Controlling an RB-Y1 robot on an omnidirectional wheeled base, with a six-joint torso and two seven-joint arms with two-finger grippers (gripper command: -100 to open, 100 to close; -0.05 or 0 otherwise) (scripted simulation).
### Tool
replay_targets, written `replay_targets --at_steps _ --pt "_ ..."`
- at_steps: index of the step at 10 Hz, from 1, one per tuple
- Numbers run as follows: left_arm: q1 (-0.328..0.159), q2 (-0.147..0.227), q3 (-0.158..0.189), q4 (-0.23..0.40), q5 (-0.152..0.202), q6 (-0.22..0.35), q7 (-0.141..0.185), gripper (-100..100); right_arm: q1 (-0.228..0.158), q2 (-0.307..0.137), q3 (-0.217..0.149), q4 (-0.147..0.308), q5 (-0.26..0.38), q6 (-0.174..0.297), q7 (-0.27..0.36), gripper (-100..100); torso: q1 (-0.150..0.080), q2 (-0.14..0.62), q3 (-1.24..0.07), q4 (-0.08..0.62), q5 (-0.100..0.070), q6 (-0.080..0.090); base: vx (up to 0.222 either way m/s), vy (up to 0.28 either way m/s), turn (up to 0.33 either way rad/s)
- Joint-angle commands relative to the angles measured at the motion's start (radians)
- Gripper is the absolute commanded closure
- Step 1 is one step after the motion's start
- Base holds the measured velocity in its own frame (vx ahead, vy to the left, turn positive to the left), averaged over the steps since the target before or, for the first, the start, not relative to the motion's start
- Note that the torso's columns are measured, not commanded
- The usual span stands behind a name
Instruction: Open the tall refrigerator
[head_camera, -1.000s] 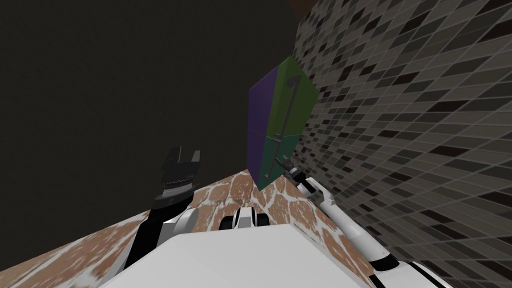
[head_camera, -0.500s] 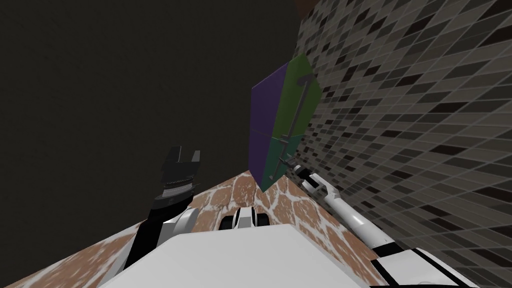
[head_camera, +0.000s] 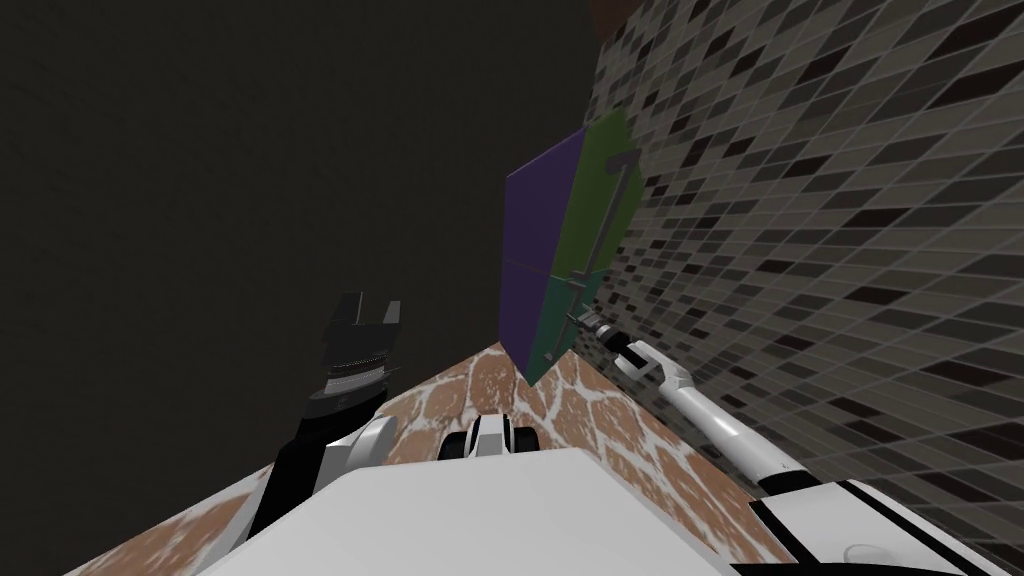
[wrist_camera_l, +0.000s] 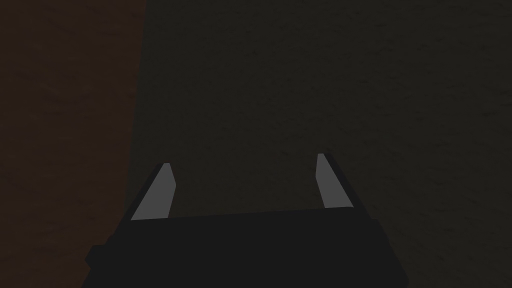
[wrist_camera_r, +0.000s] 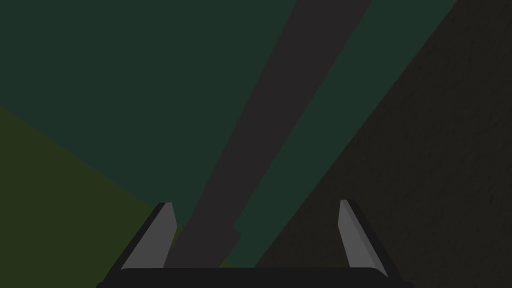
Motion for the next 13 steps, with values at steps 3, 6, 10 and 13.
replay_targets --at_steps 3,6,10,13 --pt "0.0 0.0 0.0 0.0 0.0 0.0 0.0 0 -0.073 -0.133 0.002 0.157 0.026 -0.001 0.1 -100 0.005 -0.002 -0.001 0.0 0.001 0.0 0.067 0.244 -0.136" --pt "0.0 0.0 0.0 0.0 0.0 0.0 0.0 0 -0.098 -0.182 0.002 0.21 0.036 0.0 0.137 -100 -0.004 0.0 0.0 0.001 -0.001 -0.002 0.042 0.154 -0.062" --pt "0.0 0.0 0.0 0.0 0.0 0.0 0.0 0 -0.135 -0.25 0.002 0.283 0.049 0.001 0.191 -100 0.001 0.002 0.001 0.001 0.001 -0.001 0.041 0.146 -0.07" --pt "0.0 0.0 0.0 0.0 0.0 0.0 0.0 0 -0.127 -0.242 0.003 0.275 0.047 0.008 0.182 100 0.0 0.003 0.002 0.001 0.001 -0.002 0.011 0.016 -0.015"
